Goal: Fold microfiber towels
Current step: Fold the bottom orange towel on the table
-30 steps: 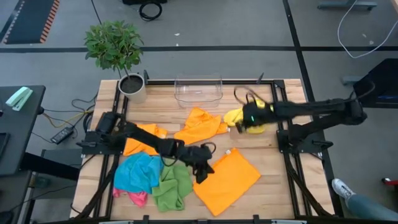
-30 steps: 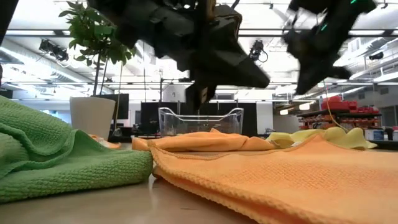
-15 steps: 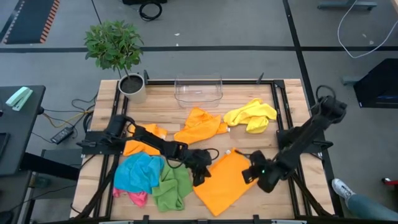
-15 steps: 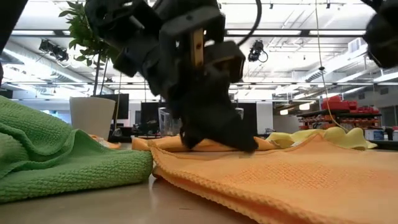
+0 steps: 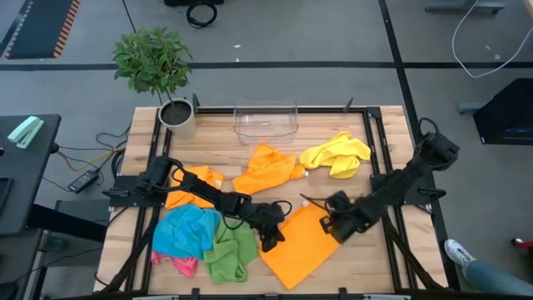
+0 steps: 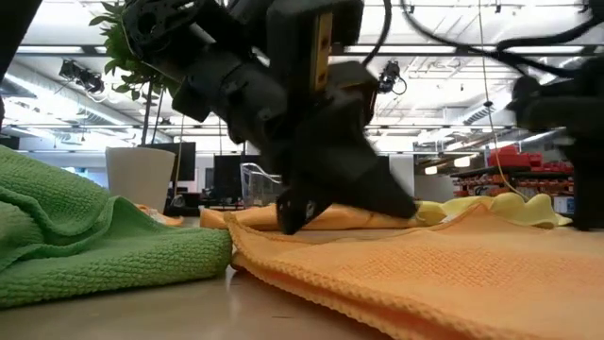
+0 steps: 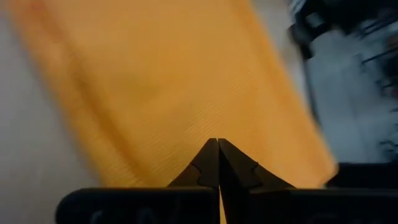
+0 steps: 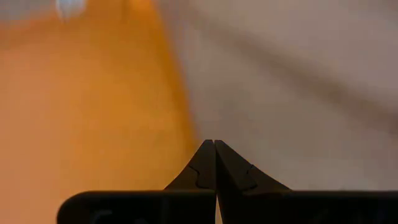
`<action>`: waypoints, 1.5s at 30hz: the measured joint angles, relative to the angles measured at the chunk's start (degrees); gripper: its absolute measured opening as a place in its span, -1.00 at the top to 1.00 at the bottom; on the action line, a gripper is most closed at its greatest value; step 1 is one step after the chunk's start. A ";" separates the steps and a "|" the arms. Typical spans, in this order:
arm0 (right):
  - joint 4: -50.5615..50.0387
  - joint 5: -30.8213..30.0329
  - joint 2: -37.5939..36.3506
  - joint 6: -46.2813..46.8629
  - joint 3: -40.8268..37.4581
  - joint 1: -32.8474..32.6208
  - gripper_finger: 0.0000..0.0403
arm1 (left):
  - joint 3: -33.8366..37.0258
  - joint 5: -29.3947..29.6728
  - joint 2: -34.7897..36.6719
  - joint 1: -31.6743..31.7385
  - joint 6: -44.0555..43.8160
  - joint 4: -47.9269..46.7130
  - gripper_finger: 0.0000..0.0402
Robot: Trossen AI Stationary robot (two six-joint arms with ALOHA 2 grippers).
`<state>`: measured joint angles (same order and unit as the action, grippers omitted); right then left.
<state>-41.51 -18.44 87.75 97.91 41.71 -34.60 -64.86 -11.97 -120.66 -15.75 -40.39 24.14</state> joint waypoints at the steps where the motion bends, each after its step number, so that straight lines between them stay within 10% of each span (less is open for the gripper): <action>1: -0.55 -0.90 -0.20 -2.46 0.00 2.06 0.99 | -0.02 -0.10 0.00 0.04 -1.01 1.50 0.97; 7: -0.96 0.92 -6.23 -17.40 1.66 11.08 0.99 | -0.08 -1.63 7.01 3.63 2.99 -3.32 0.97; 15: 7.97 3.63 -7.22 -5.09 2.97 -3.55 0.99 | 0.03 0.99 12.38 2.41 11.00 -20.28 0.98; 28: 3.07 6.48 4.30 2.37 3.02 -7.90 0.99 | 0.02 3.17 2.40 -3.23 1.44 -13.04 0.97; 35: -12.12 0.28 -0.38 -5.56 2.82 0.11 0.99 | 0.04 2.47 0.15 -3.68 -3.98 1.52 0.95; 45: -3.26 -3.59 -14.12 -7.17 6.53 -1.20 0.99 | -0.06 0.19 11.49 3.67 5.15 1.98 0.93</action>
<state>-44.77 -22.03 73.63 90.75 48.24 -35.79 -64.93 -11.78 -109.18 -12.08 -35.25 26.12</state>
